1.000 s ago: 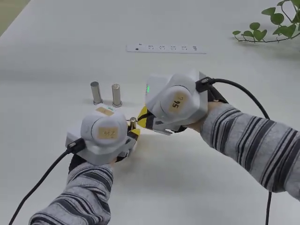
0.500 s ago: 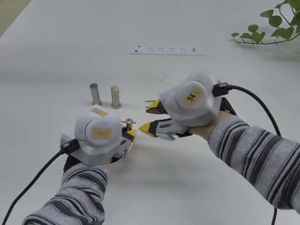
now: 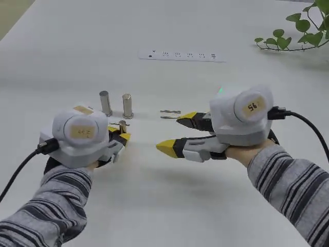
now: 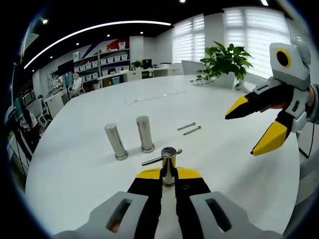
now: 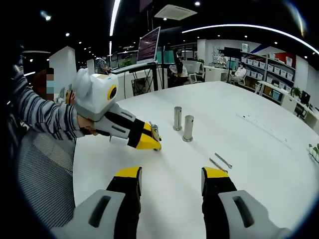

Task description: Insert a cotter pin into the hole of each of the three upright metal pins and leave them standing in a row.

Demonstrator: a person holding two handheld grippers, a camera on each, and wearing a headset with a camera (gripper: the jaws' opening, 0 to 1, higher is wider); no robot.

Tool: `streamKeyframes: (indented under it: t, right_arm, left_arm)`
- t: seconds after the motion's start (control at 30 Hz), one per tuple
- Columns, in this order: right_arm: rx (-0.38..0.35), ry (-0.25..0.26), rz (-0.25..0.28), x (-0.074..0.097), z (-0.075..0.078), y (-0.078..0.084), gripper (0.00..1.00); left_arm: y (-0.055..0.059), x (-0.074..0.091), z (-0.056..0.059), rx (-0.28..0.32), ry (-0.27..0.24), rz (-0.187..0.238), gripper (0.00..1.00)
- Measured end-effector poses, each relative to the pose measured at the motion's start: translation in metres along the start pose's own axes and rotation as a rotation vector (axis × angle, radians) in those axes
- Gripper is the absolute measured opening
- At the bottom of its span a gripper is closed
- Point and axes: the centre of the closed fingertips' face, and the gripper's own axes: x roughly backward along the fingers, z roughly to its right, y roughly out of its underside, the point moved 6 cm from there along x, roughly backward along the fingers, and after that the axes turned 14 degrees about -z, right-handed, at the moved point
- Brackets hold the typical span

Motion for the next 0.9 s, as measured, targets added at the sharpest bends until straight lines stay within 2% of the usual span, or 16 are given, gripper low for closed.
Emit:
streamKeyframes:
  t: [0.07,0.27,0.4,0.57,0.9]
  right_arm:
    - [-0.023,-0.004,0.002,0.0,-0.001,0.002,0.44]
    - [-0.09,-0.019,0.027,0.0,-0.005,0.006,0.45]
    - [-0.094,-0.012,0.034,0.002,-0.008,0.009,0.45]
    - [-0.109,-0.009,0.035,0.001,-0.009,0.013,0.45]
    - [-0.138,-0.025,0.033,0.0,-0.013,0.017,0.44]
  left_arm:
    - [0.0,0.002,-0.006,-0.003,0.002,0.01,0.05]
    - [0.003,0.006,-0.021,-0.015,-0.006,0.004,0.05]
    - [0.008,0.008,-0.031,-0.019,-0.018,-0.012,0.05]
    - [0.015,0.008,-0.041,0.004,-0.027,-0.024,0.05]
    - [0.017,0.009,-0.055,0.022,-0.029,-0.011,0.05]
